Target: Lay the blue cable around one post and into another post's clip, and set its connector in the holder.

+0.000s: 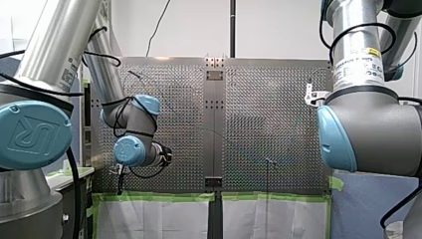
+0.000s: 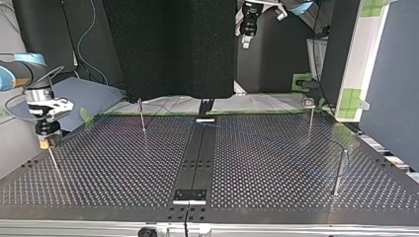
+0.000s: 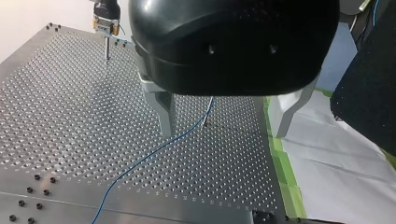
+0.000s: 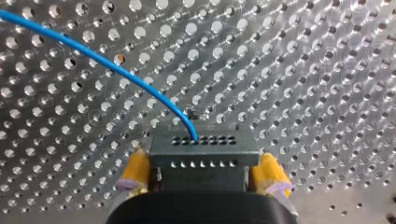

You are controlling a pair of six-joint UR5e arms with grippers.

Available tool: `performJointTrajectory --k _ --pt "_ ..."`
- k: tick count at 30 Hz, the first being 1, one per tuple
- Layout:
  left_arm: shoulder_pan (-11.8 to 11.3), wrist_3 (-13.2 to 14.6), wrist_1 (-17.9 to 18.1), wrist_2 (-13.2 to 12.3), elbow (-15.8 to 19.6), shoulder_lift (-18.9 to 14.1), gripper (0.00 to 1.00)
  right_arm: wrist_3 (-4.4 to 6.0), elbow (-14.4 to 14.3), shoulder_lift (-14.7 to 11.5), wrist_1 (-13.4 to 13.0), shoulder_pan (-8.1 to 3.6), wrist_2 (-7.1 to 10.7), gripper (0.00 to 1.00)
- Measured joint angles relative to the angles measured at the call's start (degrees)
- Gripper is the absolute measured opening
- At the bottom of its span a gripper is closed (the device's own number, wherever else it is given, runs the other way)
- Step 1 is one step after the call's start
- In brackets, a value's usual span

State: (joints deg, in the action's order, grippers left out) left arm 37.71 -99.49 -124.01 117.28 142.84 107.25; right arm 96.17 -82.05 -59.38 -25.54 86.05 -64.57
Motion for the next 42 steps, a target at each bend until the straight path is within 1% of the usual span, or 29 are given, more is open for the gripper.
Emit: performJointTrajectory --k 9,13,16,25,34,37,42 --pt "0.00 0.07 -0.01 0.43 0.03 0.00 1.00 0.00 -0.05 0.03 0.04 -0.05 -2.16 1.00" --pt "0.00 0.11 -0.12 0.45 0.04 -0.01 1.00 0.05 -0.08 0.04 0.08 -0.05 -2.82 1.00" --pt "-0.01 0.12 -0.16 0.45 0.05 -0.01 1.00 0.13 -0.08 0.02 0.16 -0.05 -3.76 1.00" --pt "-0.01 0.35 -0.26 0.45 0.10 -0.02 1.00 0.45 -0.31 0.00 0.23 -0.18 -8.30 1.00" --pt "-0.01 0.40 -0.36 0.45 0.12 0.00 1.00 1.40 -1.29 -0.01 0.15 -0.30 -12.99 1.00" --pt "0.00 0.39 -0.36 0.45 0.13 0.00 1.00 2.14 -2.00 -0.06 -0.07 -0.39 -14.78 1.00" --pt "0.00 0.38 -0.36 0.45 0.13 0.00 1.00 3.94 -3.87 -0.27 -1.07 -0.69 -17.60 1.00"
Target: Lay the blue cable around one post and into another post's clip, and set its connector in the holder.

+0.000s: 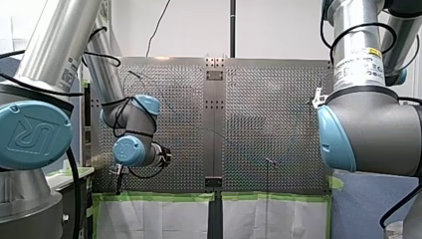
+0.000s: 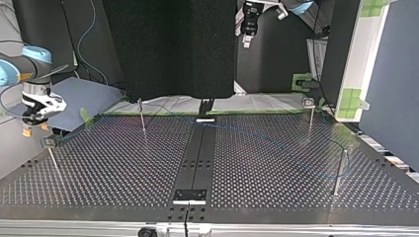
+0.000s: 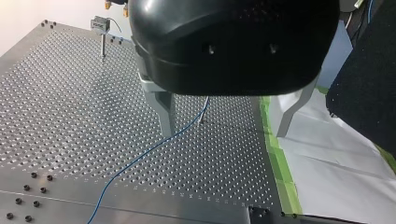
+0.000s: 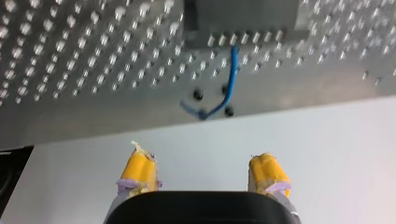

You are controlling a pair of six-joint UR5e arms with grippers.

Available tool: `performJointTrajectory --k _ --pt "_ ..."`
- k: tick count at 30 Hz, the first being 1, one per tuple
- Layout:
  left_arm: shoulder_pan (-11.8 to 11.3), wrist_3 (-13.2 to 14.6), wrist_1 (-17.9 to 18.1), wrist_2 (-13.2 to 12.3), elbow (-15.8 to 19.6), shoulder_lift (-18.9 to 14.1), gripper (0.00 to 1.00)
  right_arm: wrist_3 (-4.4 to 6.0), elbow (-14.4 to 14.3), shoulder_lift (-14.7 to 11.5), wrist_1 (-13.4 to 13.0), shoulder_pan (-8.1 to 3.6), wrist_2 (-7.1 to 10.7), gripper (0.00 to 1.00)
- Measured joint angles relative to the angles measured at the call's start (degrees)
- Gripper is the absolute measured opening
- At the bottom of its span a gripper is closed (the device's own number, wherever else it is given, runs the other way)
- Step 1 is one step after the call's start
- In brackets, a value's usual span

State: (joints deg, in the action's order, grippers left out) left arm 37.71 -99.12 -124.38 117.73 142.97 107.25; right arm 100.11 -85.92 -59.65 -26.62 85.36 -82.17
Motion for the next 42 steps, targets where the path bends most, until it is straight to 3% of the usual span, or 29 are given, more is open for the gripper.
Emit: performJointTrajectory --k 7,11,18,22,33,42 --pt "0.01 -0.01 0.00 0.00 0.00 0.00 1.00 3.20 -3.48 -2.54 -3.06 -0.51 -3.62 1.00" --pt "0.04 -0.05 0.08 0.00 0.00 -0.01 1.00 3.55 -5.46 -4.48 -5.01 -0.13 -5.35 1.00" --pt "0.44 -0.06 0.13 -0.13 0.01 -0.01 1.00 2.16 -9.10 -6.44 -8.65 1.59 -4.18 1.00" --pt "0.61 -0.09 0.03 -0.25 0.01 -0.01 1.00 0.68 -11.17 -6.57 -10.72 3.28 -4.28 1.00" --pt "1.02 -0.87 1.46 -1.20 1.69 -0.01 1.00 -4.64 -16.75 -6.59 -16.30 8.77 -9.26 1.00" --pt "0.51 -2.26 5.20 -1.61 4.76 -0.01 1.00 -6.98 -20.84 -6.42 -20.36 12.86 -13.35 1.00"
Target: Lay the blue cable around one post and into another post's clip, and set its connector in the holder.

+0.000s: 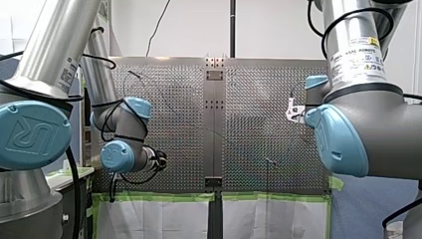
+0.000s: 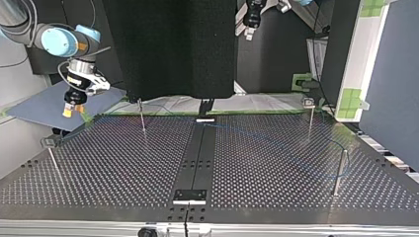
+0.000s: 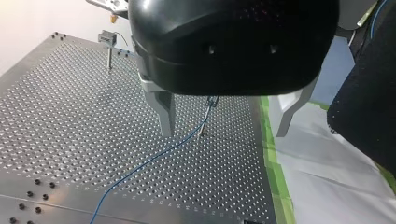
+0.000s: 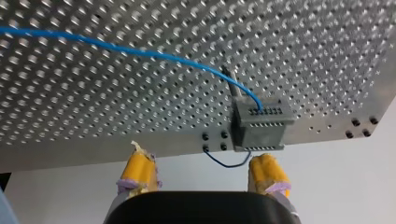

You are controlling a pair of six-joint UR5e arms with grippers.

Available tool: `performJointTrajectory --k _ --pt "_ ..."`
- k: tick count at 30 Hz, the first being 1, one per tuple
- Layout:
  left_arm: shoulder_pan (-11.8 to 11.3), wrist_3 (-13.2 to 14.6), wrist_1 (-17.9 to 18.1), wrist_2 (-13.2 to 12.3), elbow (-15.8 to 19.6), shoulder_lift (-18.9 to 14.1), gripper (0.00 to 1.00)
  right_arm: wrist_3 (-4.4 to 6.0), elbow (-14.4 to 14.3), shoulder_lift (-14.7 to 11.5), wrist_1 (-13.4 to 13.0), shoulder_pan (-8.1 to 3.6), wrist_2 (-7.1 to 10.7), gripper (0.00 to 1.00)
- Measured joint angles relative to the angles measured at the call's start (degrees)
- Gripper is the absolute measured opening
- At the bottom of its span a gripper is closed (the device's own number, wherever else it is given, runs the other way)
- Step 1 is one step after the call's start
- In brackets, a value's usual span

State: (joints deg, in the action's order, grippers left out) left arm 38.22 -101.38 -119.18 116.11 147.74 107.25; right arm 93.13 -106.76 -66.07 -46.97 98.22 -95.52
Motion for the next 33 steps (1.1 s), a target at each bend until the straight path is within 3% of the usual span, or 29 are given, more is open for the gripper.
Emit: performJointTrajectory --k 9,17,21,24,29,33 --pt "-0.05 -1.25 4.06 -0.86 0.19 -0.01 1.00 -2.82 -4.00 3.21 -2.10 4.23 -4.23 1.00" --pt "-0.05 -1.99 5.75 -0.92 -0.17 0.00 1.00 -3.34 -4.57 6.69 -5.83 8.21 -8.22 1.00" --pt "-0.08 -2.08 6.01 -0.79 -0.71 0.00 1.00 -3.71 -3.67 7.16 -7.62 10.03 -10.03 1.00" --pt "-0.10 -2.04 6.10 -0.67 -1.29 0.00 1.00 -4.65 -2.40 7.68 -8.29 11.51 -11.51 1.00" --pt "-0.19 -2.07 6.05 -0.03 -2.32 0.00 1.00 -5.63 0.31 9.83 -6.62 14.29 -14.30 1.00" --pt "-0.40 -2.02 6.07 1.02 -2.65 0.00 1.00 -5.19 2.53 11.97 -4.50 16.52 -16.53 1.00"
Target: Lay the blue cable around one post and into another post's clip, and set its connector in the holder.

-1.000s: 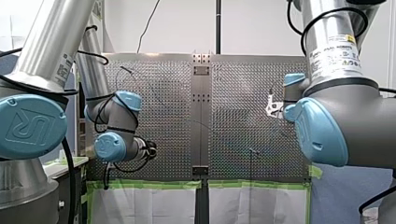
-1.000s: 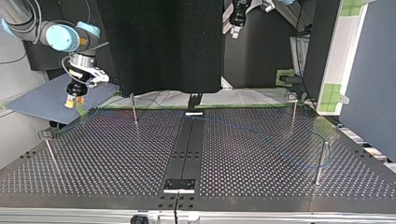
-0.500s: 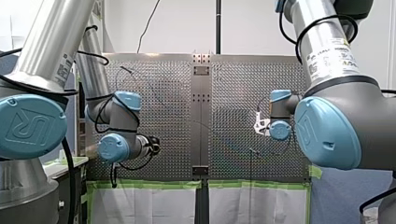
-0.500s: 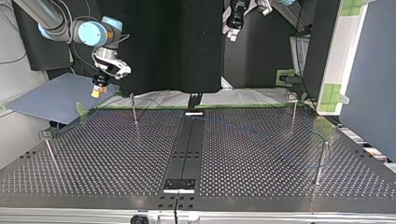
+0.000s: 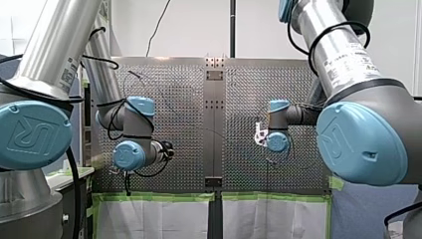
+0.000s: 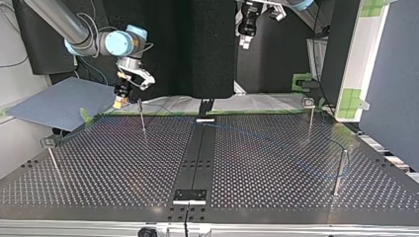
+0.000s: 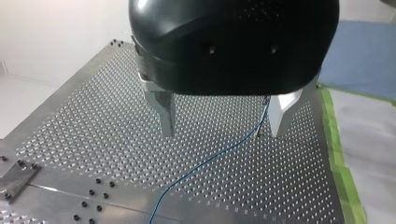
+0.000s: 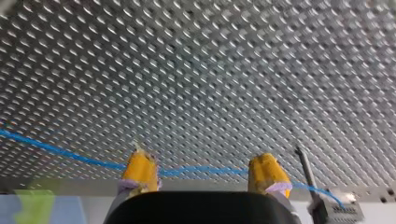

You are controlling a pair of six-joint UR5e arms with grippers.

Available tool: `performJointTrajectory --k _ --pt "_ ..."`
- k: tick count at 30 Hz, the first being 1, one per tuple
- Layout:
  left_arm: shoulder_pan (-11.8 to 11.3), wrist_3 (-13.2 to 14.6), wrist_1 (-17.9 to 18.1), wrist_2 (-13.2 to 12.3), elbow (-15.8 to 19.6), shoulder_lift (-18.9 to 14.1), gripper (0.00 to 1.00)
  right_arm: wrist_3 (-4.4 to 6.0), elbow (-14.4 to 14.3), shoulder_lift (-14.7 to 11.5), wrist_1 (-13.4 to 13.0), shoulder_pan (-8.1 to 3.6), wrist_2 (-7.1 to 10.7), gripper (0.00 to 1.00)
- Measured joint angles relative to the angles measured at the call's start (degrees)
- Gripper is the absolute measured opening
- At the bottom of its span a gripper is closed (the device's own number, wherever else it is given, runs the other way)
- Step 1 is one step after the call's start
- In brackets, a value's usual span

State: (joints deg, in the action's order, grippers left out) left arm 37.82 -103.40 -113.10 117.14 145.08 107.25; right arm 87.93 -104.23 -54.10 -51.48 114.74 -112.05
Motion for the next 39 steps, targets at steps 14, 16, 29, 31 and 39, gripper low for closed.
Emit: performJointTrajectory --k 14,16,29,31,39 --pt "-1.71 1.41 -0.05 1.20 -0.42 0.00 1.00 2.88 4.97 5.69 6.16 6.70 -6.70 1.00" --pt "-1.97 1.43 -0.04 1.20 -0.52 -0.01 1.00 3.06 4.82 5.84 6.33 7.52 -7.52 1.00" --pt "-2.86 1.47 -0.26 1.27 -0.69 0.00 1.00 3.45 3.60 6.39 5.35 13.70 -13.70 1.00" --pt "-2.97 1.48 -0.33 1.25 -0.69 -0.01 1.00 3.56 3.50 6.44 5.16 14.50 -14.51 1.00" --pt "-3.40 1.59 -0.60 1.21 -0.68 0.00 1.00 6.00 0.81 6.48 2.70 18.34 -18.34 1.00"
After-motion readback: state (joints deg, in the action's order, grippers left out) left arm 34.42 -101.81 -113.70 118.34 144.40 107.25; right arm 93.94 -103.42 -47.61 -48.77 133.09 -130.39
